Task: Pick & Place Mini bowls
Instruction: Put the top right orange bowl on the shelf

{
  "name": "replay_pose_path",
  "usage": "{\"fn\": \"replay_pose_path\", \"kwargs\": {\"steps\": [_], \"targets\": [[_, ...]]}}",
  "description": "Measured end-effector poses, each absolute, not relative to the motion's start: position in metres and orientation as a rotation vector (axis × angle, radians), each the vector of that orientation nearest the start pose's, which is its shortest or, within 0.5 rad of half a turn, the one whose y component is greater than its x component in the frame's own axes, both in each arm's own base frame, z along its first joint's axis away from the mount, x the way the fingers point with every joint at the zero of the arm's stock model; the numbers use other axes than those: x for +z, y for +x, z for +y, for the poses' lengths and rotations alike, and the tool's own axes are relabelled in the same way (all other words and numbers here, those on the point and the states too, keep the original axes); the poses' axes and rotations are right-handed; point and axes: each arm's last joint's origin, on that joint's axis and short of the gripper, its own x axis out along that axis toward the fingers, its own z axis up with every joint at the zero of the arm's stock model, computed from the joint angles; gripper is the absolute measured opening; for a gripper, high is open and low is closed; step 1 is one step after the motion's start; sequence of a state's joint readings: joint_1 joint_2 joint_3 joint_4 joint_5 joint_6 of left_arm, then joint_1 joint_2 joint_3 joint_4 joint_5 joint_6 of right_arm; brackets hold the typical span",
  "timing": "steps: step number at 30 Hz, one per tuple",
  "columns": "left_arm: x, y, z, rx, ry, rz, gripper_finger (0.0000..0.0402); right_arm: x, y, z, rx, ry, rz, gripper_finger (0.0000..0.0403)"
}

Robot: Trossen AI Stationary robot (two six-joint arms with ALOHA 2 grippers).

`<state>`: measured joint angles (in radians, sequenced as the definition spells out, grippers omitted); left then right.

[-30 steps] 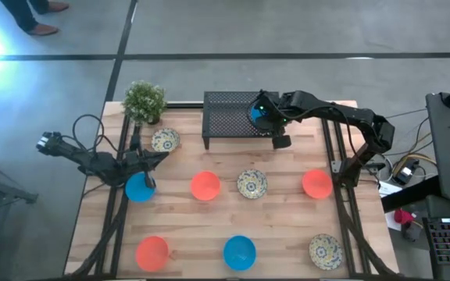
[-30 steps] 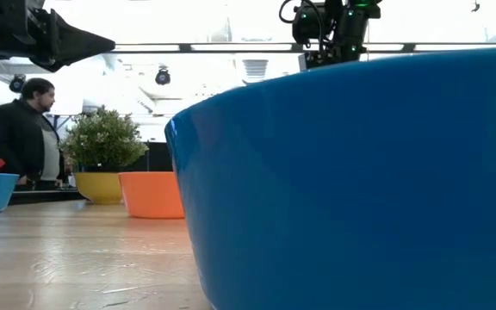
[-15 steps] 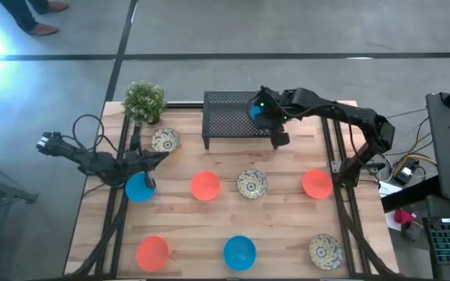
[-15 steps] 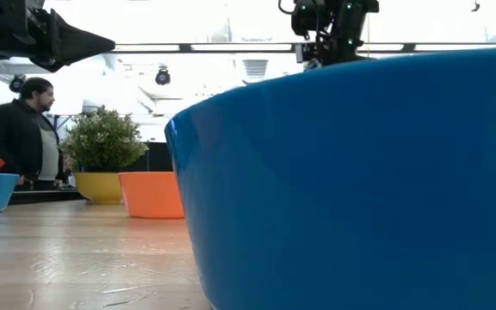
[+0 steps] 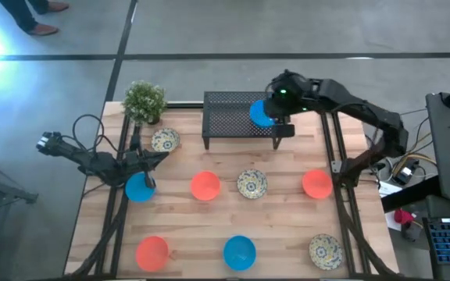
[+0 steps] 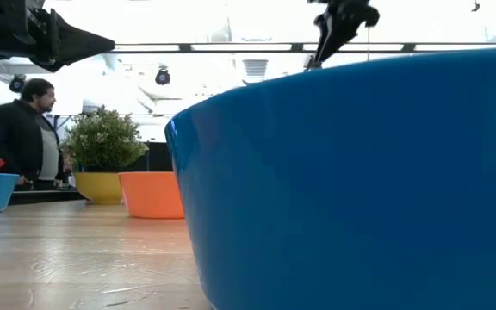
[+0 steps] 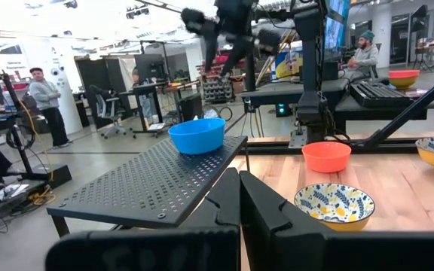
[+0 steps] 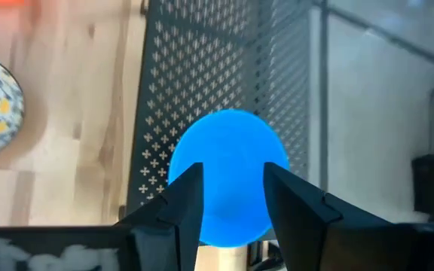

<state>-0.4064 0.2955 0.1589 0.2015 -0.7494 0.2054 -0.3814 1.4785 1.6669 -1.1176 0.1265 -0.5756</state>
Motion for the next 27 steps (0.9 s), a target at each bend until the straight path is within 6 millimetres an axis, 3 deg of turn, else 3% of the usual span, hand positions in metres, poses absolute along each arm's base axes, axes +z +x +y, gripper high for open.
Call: {"fn": "replay_pose_path", "kwargs": {"steps": [11,18,27], "targets": [[0.215,0.106,-0.024,0.337,0.157,-0.043,0.0,0.44,0.209,-0.058,-0.18,-0.387,0.797,0.0131],[0.22,0.106,-0.024,0.34,0.186,-0.064,0.0,0.441,0.189,-0.037,-0.136,-0.364,0.746,0.0129],[0.26,0.109,-0.025,0.384,0.195,0.019,0.0,0.442,0.174,-0.03,-0.078,-0.302,0.7,0.0133]]}}
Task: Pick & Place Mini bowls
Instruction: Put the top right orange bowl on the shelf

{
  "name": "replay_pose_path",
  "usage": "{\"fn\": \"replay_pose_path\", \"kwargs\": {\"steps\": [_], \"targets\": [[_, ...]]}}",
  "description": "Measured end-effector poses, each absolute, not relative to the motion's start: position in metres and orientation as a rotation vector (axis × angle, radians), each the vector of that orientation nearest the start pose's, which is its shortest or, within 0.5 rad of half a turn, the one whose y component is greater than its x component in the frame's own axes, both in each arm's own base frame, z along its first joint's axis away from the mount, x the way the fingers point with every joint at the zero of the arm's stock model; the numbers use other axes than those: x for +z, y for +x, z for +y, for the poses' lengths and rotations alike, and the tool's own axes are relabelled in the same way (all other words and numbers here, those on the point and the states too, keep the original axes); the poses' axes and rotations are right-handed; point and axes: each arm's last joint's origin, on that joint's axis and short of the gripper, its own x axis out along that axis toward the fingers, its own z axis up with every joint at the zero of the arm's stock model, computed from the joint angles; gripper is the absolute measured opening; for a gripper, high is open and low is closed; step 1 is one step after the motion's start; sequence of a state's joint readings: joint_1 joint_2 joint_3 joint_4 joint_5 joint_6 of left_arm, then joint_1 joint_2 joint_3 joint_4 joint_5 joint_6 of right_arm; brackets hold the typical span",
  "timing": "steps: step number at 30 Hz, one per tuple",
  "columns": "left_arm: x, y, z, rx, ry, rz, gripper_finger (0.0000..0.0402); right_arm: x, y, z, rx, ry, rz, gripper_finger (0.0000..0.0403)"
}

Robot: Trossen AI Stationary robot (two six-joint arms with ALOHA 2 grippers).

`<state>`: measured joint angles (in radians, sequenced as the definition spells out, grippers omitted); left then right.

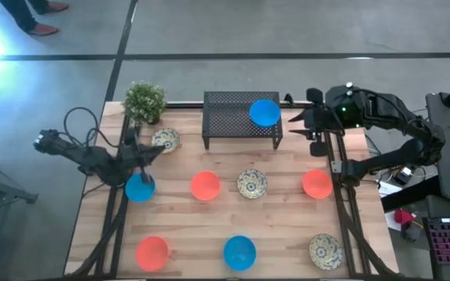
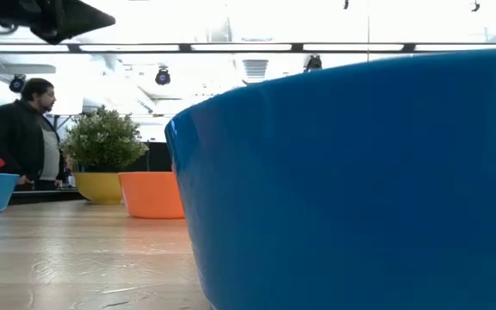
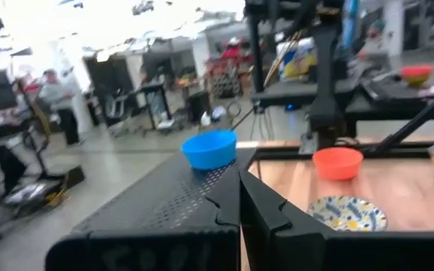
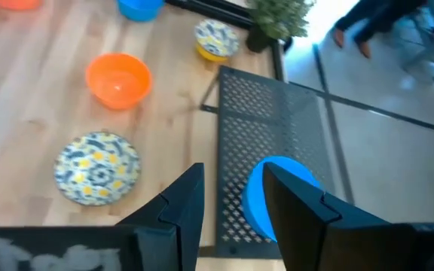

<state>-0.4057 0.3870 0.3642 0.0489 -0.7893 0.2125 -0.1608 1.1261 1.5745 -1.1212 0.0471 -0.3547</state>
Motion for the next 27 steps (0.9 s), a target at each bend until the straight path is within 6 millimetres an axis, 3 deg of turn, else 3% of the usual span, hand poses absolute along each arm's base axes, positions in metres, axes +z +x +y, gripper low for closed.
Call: {"fn": "replay_pose_path", "kwargs": {"steps": [6,16,27], "targets": [[0.287,0.118,-0.027,0.429,0.162,0.143,0.0,0.436,0.173,-0.027,-0.005,-0.266,0.7,0.0125],[0.321,0.129,-0.032,0.467,0.076,0.33,0.0,0.439,0.156,-0.024,-0.027,-0.207,0.667,0.0128],[0.33,0.148,-0.043,0.371,0.09,0.445,0.0,0.425,0.139,-0.019,-0.019,-0.119,0.667,0.012]]}}
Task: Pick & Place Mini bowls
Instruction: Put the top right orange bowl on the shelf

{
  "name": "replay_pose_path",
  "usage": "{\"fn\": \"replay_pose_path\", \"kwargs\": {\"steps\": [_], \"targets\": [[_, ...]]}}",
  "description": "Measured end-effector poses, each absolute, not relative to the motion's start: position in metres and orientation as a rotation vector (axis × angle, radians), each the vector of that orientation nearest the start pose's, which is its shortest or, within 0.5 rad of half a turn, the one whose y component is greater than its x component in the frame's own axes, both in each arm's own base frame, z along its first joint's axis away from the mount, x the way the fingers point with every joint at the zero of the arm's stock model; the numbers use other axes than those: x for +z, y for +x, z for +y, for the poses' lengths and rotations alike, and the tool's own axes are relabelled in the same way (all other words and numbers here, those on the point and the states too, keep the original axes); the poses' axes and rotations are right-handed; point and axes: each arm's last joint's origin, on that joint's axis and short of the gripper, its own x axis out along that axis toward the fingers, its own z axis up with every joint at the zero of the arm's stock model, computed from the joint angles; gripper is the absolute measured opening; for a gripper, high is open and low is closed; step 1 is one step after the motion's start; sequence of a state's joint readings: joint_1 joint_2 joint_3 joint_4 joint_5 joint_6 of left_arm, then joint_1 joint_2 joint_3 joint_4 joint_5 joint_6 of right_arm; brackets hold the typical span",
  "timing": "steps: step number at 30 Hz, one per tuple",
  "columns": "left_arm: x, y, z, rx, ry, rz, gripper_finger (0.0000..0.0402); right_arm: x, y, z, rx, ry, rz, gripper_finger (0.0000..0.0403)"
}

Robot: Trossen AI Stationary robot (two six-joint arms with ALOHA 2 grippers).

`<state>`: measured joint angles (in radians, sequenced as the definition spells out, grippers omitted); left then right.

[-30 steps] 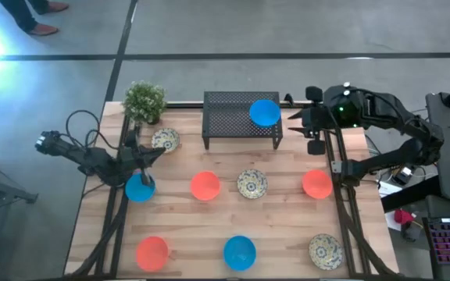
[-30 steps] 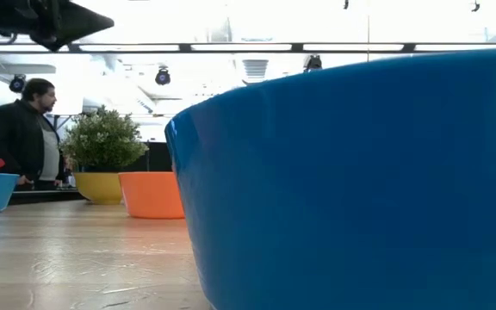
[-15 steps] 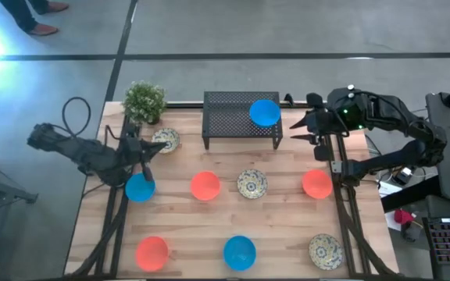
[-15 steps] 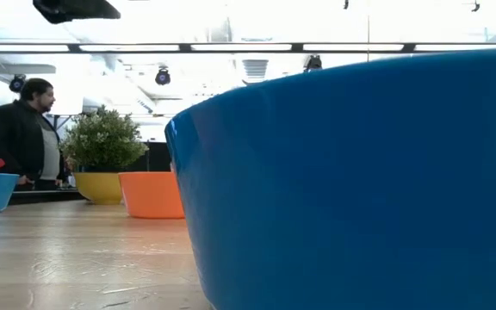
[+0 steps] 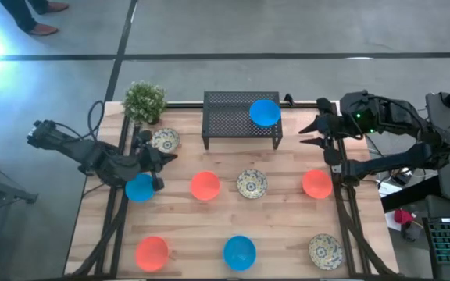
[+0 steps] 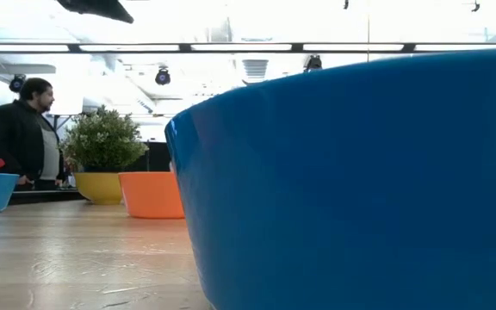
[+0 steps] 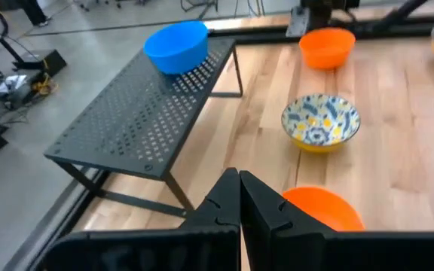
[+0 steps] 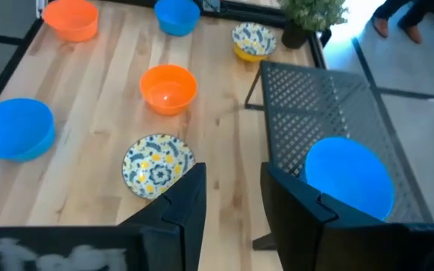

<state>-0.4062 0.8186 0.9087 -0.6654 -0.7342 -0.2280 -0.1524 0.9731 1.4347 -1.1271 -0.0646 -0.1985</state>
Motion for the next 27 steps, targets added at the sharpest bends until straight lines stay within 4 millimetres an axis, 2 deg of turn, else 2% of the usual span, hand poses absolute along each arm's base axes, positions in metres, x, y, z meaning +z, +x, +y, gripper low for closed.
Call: {"fn": "replay_pose_path", "kwargs": {"steps": [9,13,19,27], "targets": [[0.329,0.158,-0.046,0.372,0.131,0.477,0.0,0.412,0.131,-0.018,-0.031,-0.063,0.723,0.0123],[0.328,0.16,-0.047,0.386,0.142,0.483,0.0001,0.413,0.127,-0.018,-0.04,-0.041,0.718,0.0126],[0.328,0.161,-0.047,0.391,0.146,0.484,0.0008,0.409,0.126,-0.018,-0.1,0.112,0.735,0.0117],[0.327,0.161,-0.047,0.391,0.147,0.486,0.001,0.381,0.121,-0.017,-0.174,0.265,0.962,0.0112]]}}
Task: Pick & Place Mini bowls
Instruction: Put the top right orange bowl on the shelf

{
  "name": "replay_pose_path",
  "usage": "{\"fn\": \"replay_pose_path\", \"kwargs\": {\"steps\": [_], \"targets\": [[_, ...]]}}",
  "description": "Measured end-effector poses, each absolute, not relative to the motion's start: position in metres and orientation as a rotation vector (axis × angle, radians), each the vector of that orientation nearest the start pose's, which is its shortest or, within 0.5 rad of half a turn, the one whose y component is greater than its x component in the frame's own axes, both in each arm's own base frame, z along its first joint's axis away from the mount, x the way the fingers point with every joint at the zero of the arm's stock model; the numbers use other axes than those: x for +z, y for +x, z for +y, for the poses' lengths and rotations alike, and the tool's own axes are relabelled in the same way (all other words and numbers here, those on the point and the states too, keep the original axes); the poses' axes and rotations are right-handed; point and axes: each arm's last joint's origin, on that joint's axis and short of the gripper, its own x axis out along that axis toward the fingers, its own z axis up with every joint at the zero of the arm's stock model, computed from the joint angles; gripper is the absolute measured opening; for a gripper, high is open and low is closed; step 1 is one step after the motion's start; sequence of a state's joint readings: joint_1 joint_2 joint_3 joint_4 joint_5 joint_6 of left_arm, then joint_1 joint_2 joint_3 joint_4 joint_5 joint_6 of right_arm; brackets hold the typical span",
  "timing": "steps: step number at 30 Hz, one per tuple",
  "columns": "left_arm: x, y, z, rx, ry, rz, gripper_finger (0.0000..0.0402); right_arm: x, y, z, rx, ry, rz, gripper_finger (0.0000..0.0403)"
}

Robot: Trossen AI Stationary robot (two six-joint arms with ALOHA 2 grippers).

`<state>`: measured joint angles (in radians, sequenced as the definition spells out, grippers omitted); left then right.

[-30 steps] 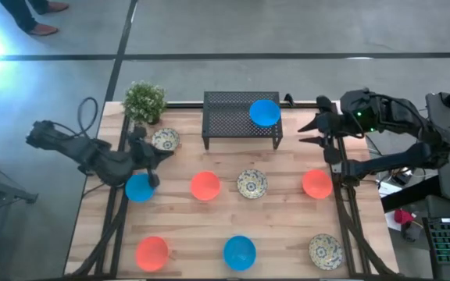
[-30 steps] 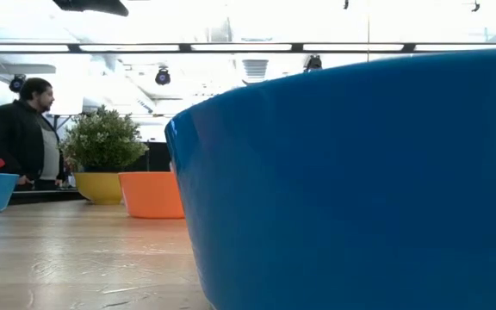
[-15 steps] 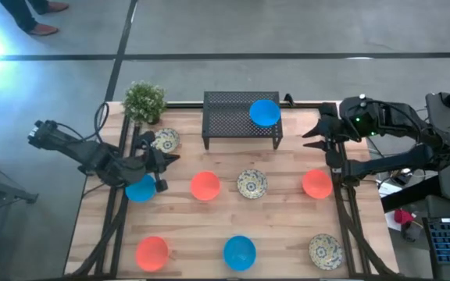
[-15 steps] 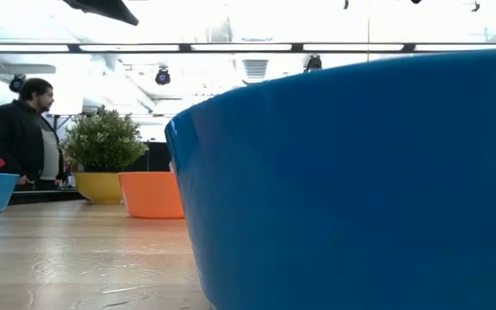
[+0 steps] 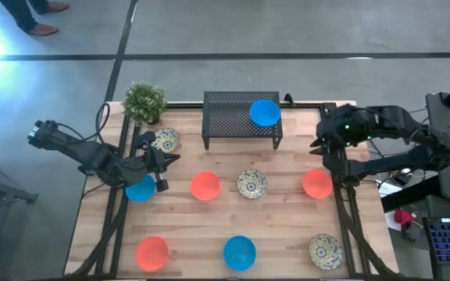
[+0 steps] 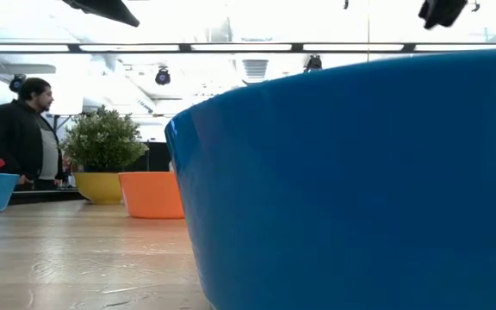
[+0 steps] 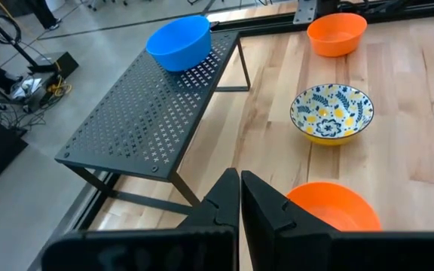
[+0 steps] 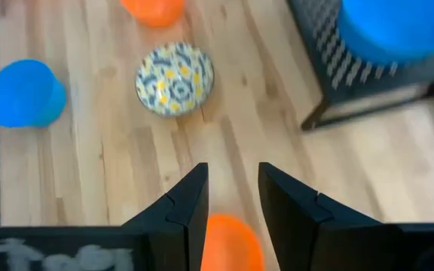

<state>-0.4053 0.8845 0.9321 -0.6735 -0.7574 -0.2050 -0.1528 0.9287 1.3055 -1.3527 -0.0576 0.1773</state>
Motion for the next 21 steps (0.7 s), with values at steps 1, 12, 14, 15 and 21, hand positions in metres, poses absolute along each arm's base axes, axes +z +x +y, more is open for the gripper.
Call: {"fn": "replay_pose_path", "kwargs": {"steps": [1,12,14,15,21], "targets": [[0.327,0.161,-0.047,0.391,0.147,0.486,0.001,0.376,0.121,-0.017,-0.189,0.293,0.984,0.0112],[0.327,0.161,-0.047,0.385,0.168,0.491,0.001,0.308,0.142,-0.022,-0.326,0.369,1.261,0.0132],[0.327,0.161,-0.047,0.386,0.169,0.491,0.001,0.295,0.146,-0.024,-0.418,0.407,1.304,0.0137],[0.327,0.161,-0.047,0.385,0.169,0.491,0.001,0.289,0.148,-0.025,-0.462,0.433,1.322,0.0139],[0.327,0.161,-0.047,0.385,0.17,0.492,0.001,0.26,0.157,-0.026,-0.545,0.474,1.46,0.0149]]}}
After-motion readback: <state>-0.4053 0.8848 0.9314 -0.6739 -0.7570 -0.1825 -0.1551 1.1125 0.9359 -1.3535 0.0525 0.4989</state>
